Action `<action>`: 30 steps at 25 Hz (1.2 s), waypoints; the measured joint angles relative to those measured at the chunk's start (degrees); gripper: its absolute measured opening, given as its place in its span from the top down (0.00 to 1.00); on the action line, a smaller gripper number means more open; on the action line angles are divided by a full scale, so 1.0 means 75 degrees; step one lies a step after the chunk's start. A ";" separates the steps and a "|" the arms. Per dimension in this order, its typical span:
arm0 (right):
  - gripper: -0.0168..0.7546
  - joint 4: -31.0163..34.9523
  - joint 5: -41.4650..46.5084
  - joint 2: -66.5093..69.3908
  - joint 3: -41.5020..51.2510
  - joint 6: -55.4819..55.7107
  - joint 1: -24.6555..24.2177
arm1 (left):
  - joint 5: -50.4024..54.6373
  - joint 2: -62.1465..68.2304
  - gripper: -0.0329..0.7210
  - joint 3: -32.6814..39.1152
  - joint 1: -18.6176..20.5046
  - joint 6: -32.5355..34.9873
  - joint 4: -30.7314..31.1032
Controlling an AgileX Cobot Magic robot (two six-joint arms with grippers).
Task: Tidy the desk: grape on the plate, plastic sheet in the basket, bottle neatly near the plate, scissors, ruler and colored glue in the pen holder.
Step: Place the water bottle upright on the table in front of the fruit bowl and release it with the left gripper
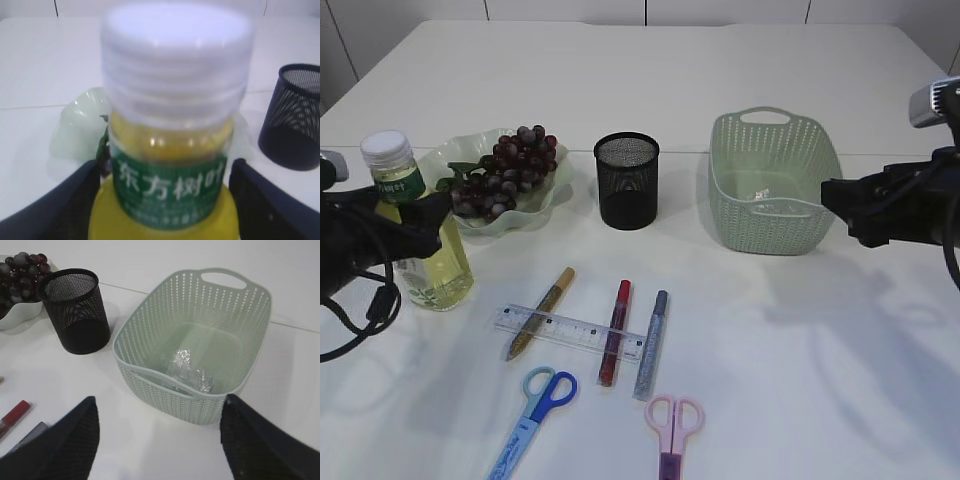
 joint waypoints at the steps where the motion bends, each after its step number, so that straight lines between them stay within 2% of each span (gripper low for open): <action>1: 0.22 -0.0038 0.0000 0.0000 0.0000 0.0000 0.0000 | -0.0035 -0.0107 0.20 0.0000 0.0000 0.0000 0.0000; 14: 0.22 -0.0509 0.0085 0.0000 0.0000 -0.0029 0.0000 | -0.0224 -0.0968 0.22 0.0000 0.0000 0.0000 -0.0135; 18: 0.22 -0.0552 0.0721 -0.0120 -0.0110 -0.0029 0.0000 | -0.0085 -0.1455 0.23 0.0000 0.0000 0.0000 -0.0147; 25: 0.22 -0.0570 0.1756 -0.0665 -0.0206 -0.0029 0.0000 | 0.1069 -0.2496 0.24 0.0022 0.0000 0.0000 -0.0147; 30: 0.22 -0.0498 0.2945 -0.0871 -0.0206 0.0315 0.0000 | 0.2014 -0.3290 0.25 0.0019 0.0000 0.0000 -0.0147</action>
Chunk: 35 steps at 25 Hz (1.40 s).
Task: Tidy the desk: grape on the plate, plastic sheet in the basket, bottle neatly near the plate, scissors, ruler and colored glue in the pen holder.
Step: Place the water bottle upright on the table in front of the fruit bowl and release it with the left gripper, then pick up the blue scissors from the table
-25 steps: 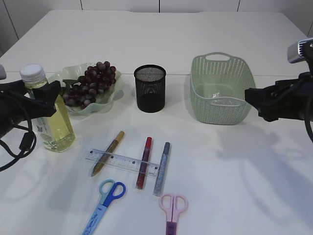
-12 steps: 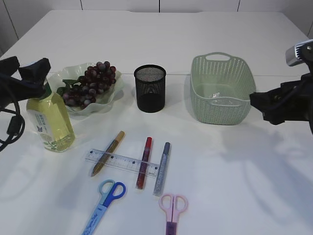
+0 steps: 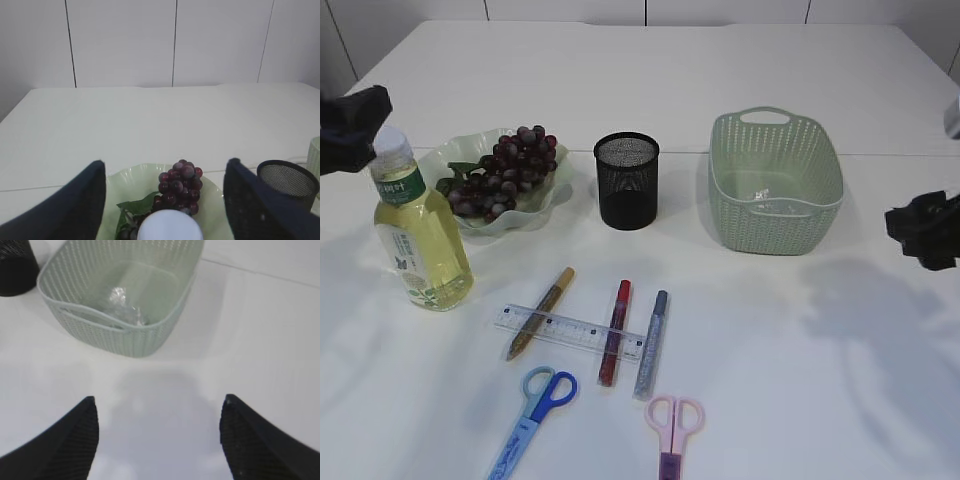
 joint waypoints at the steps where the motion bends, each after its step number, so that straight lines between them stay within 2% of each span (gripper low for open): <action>1: 0.22 0.0038 0.0184 -0.0024 0.0000 0.0100 0.0000 | 0.0167 -0.0199 0.25 0.0000 0.0000 0.0000 0.0000; 5: 0.22 0.0500 0.1580 -0.0186 -0.0019 0.0368 0.0000 | 0.0772 -0.1023 0.26 0.0043 0.0000 0.0000 0.0000; 10: 0.22 0.1404 0.4217 -0.0199 -0.0342 -0.0155 0.0000 | 0.2137 -0.2024 0.26 0.0055 0.0000 -0.0333 0.0000; 12: 0.22 0.2217 0.4984 -0.0199 -0.0587 -0.0874 0.0000 | 0.2573 -0.2389 0.27 0.0072 -0.0016 -0.0414 0.0052; 16: 0.22 0.4537 0.6585 -0.0199 -0.1055 -0.3107 0.0000 | 0.3530 -0.3246 0.27 0.0072 -0.0032 -0.0608 0.0095; 20: 0.22 0.6072 0.7641 -0.0245 -0.1206 -0.4839 0.0000 | 0.4982 -0.4185 0.28 0.0072 -0.0032 -0.0745 0.0100; 24: 0.22 0.6455 0.8540 -0.0306 -0.1222 -0.5535 0.0000 | 0.6630 -0.5206 0.29 0.0072 -0.0032 -0.0773 -0.0219; 29: 0.22 0.6884 0.8703 -0.0669 -0.1222 -0.5620 0.0000 | 0.8351 -0.6256 0.30 0.0072 -0.0032 -0.0773 -0.0781; 35: 0.22 0.6857 0.8771 -0.1532 -0.1222 -0.4719 0.0000 | 1.0683 -0.6489 0.35 -0.0354 -0.0032 -0.0751 -0.1006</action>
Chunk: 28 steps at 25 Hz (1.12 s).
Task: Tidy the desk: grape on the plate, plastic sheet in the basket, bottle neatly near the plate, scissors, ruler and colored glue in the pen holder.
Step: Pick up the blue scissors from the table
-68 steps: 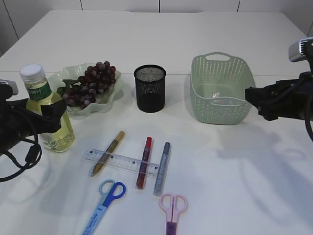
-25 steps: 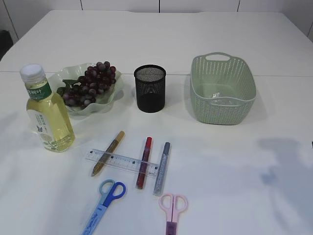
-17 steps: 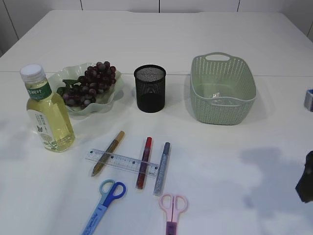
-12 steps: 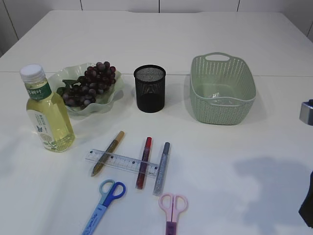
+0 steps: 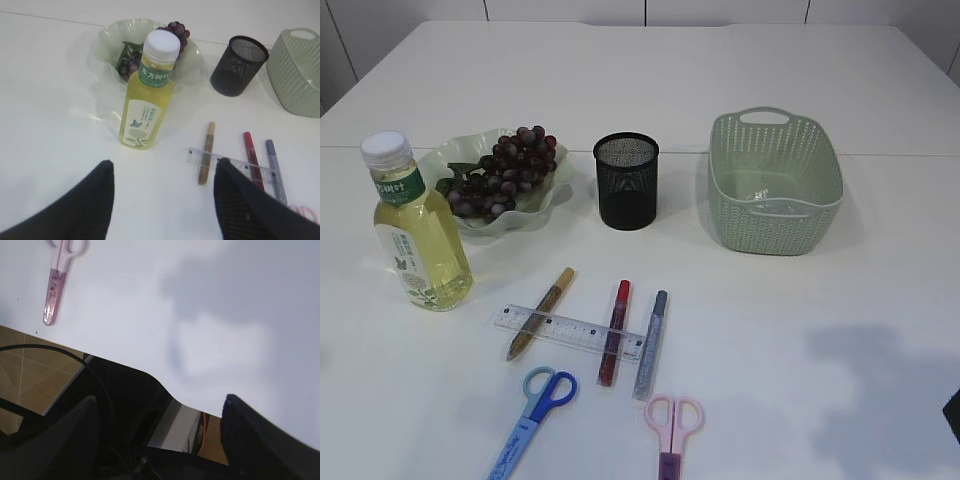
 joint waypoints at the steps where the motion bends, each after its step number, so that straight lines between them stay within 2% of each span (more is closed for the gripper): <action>1: 0.22 -0.0043 0.0014 -0.0147 0.0000 0.0137 0.0000 | 0.0229 0.0000 0.35 -0.0154 0.0000 0.0034 -0.0006; 6: 0.22 -0.0211 0.0046 -0.0591 0.0000 0.0849 0.0000 | 0.1039 -0.0024 0.39 -0.0794 0.0000 0.0495 -0.0360; 13: 0.22 -0.0151 0.0057 -0.0590 0.0000 0.1165 0.0000 | 0.1563 -0.0024 0.40 -0.1094 0.0000 0.1950 -0.1948; 18: 0.22 0.0253 0.0057 -0.0497 0.0000 0.1172 0.0000 | 0.1794 -0.0024 0.41 -0.1094 0.0000 0.2583 -0.2156; 23: 0.22 0.0266 0.0057 -0.0497 0.0000 0.1158 0.0000 | 0.2266 -0.0024 0.41 -0.1321 0.0000 0.2797 -0.2257; 28: 0.22 -0.0367 0.0042 -0.0268 0.0000 0.1509 0.0000 | 0.2585 0.0079 0.41 -0.1603 0.0000 0.3153 -0.2528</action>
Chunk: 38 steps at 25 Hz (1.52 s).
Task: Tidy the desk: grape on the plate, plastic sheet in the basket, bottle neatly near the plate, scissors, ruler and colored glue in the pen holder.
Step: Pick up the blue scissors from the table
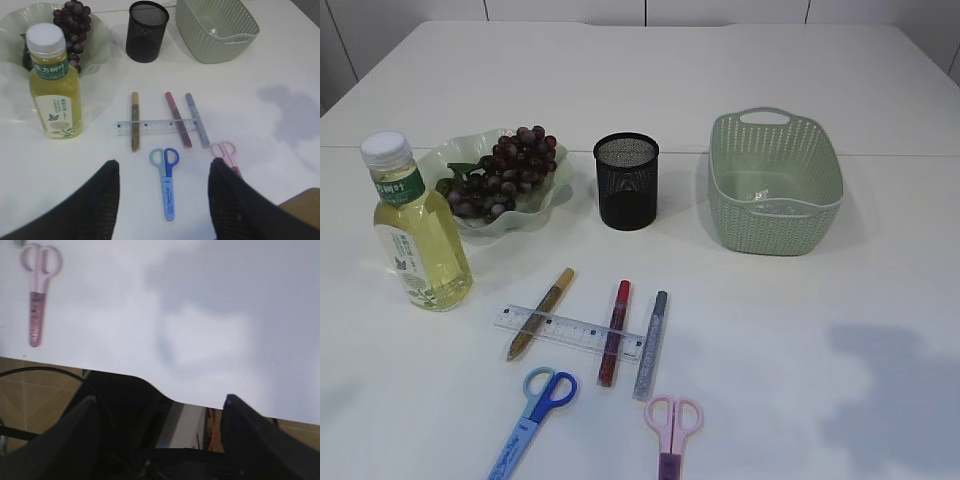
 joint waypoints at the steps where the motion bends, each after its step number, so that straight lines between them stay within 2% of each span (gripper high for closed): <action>1: 0.22 -0.0298 0.0000 0.0109 0.0000 0.0112 0.0000 | 0.0072 0.0040 0.41 -0.0032 0.0000 0.0077 -0.0112; 4: 0.22 -0.0764 -0.0102 0.0299 0.0000 0.0328 0.0000 | 0.0212 0.0210 0.41 -0.0098 0.0000 0.0425 -0.0453; 9: 0.22 -0.0926 -0.0225 0.0555 -0.0061 0.0418 0.0000 | 0.0646 0.0984 0.41 -0.0135 0.0000 0.1022 -0.1319; 13: 0.22 -0.1016 -0.0255 0.0559 -0.0090 0.0418 0.0000 | 0.0890 0.1766 0.41 -0.0515 -0.0055 0.1407 -0.1472; 16: 0.22 -0.1052 -0.0255 0.0559 -0.0090 0.0418 0.0000 | 0.0890 0.2210 0.41 -0.0997 -0.0406 0.1540 -0.1457; 19: 0.22 -0.1052 -0.0255 0.0559 -0.0090 0.0402 0.0000 | 0.0890 0.2674 0.41 -0.1585 -0.1047 0.1486 -0.1208; 22: 0.22 -0.1067 -0.0143 0.0559 -0.0090 0.0391 0.0000 | 0.0937 0.3292 0.41 -0.2119 -0.1890 0.0883 -0.0455; 25: 0.22 -0.1080 -0.0037 0.0559 -0.0090 0.0334 0.0000 | 0.1234 0.4085 0.41 -0.2538 -0.2826 -0.0303 0.0757; 27: 0.22 -0.1080 -0.0027 0.0559 -0.0090 0.0259 0.0000 | 0.1515 0.4679 0.41 -0.2713 -0.3293 -0.1012 0.1452; 29: 0.22 -0.1112 -0.0027 0.0559 -0.0090 0.0191 0.0000 | 0.1686 0.5172 0.41 -0.2781 -0.3650 -0.1600 0.1740; 32: 0.22 -0.1256 -0.0027 0.0559 -0.0090 0.0143 0.0000 | 0.1820 0.5882 0.41 -0.2794 -0.3907 -0.2371 0.1878; 38: 0.22 -0.1382 -0.0020 0.0559 -0.0090 0.0034 0.0000 | 0.1890 0.7008 0.44 -0.2794 -0.3937 -0.3239 0.1933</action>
